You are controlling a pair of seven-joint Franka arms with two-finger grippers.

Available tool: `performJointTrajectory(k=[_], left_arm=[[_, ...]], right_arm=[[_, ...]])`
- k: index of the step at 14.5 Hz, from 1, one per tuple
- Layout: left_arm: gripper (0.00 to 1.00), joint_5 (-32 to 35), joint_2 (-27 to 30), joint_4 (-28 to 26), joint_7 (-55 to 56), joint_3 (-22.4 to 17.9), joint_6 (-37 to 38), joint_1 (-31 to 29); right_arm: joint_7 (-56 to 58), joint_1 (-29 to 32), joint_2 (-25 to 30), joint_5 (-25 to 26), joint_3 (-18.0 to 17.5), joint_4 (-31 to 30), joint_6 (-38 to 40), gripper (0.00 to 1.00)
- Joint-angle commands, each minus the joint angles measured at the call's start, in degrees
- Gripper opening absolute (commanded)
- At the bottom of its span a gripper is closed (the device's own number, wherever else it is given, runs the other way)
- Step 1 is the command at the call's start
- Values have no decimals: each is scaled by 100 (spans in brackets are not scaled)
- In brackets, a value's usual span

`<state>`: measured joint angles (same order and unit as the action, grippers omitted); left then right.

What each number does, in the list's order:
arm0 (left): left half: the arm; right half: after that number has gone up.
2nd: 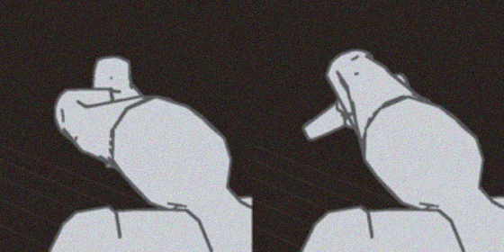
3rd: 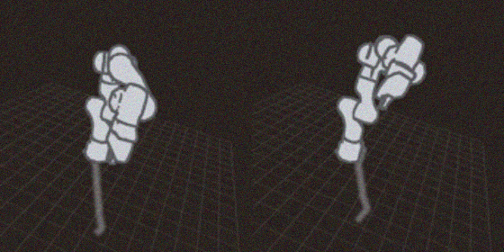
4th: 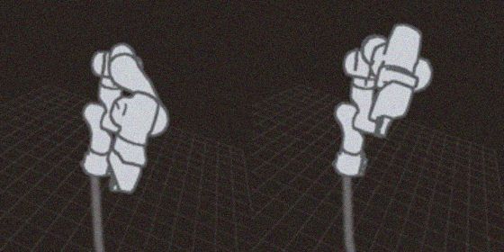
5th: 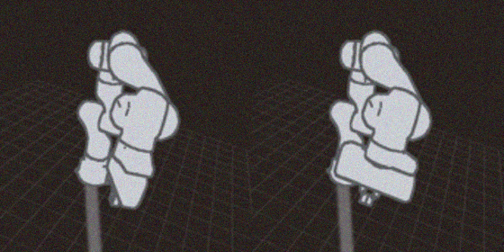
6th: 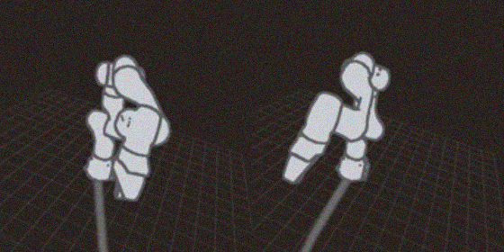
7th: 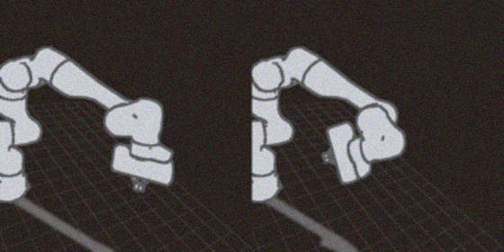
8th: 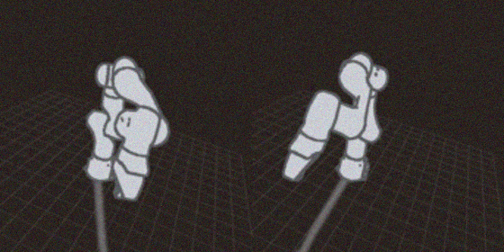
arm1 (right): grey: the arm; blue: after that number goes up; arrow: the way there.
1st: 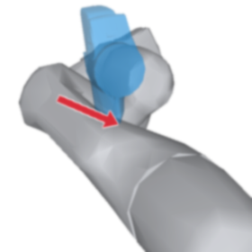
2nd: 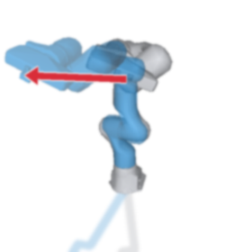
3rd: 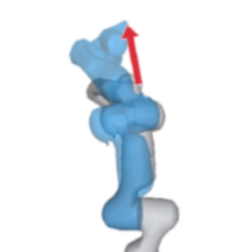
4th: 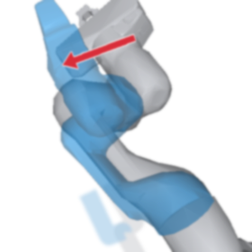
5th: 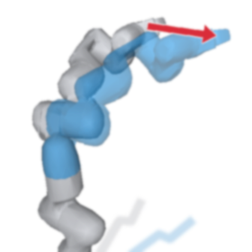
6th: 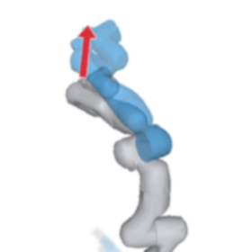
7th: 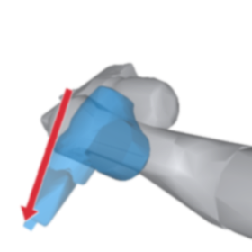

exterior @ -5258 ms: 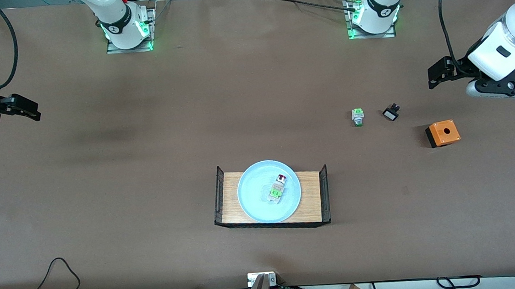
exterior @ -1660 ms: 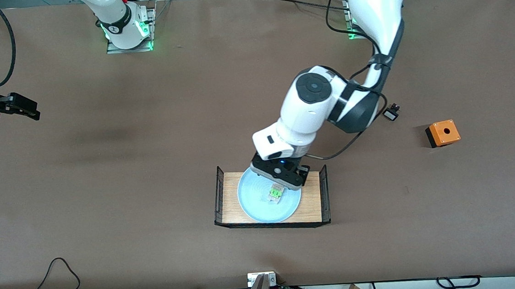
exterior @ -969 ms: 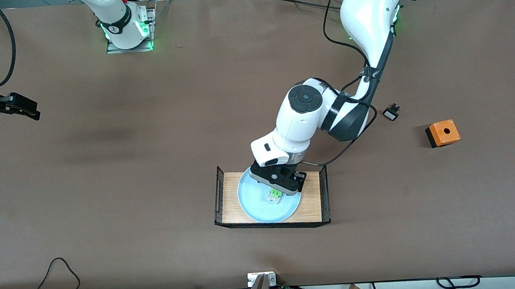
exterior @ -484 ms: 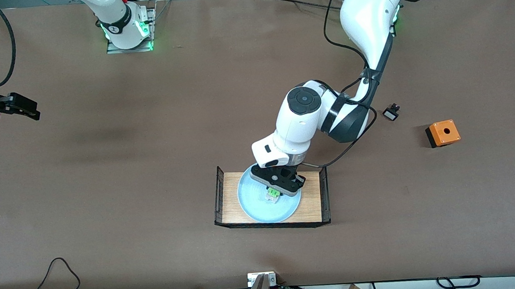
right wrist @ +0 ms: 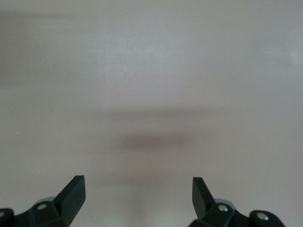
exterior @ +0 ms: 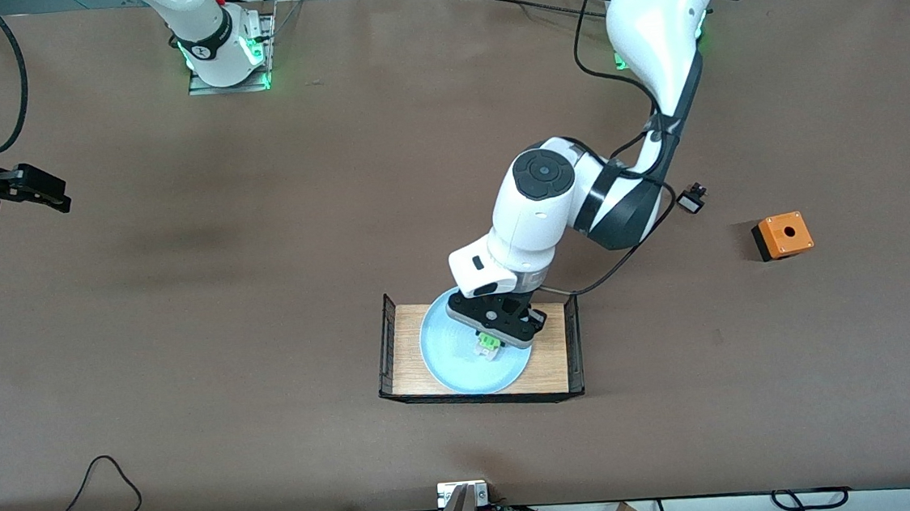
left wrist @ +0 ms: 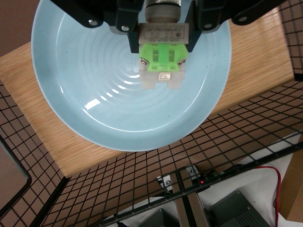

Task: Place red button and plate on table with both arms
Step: 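Lift the green switch and carry it beside the orange box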

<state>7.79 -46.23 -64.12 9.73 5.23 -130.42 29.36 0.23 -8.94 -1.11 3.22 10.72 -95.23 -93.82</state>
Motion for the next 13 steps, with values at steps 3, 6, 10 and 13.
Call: performJointTrajectory(k=[3, 6, 10, 13], left_arm=[[29, 65, 992, -91, 64, 57, 1797, -44], [29, 74, 1327, -161, -24, 57, 2905, -202], [30, 74, 1881, -838, -830, 48, 3565, -518], [30, 74, 1960, -900, -1541, 57, 4006, -939]], right_arm=[[48, 15, 67, -103, 18, 14, 57, 100], [56, 15, 67, -103, 18, 14, 65, 100], [48, 6, 67, -103, 18, 14, 57, 100], [56, 15, 67, -103, 18, 14, 57, 100]])
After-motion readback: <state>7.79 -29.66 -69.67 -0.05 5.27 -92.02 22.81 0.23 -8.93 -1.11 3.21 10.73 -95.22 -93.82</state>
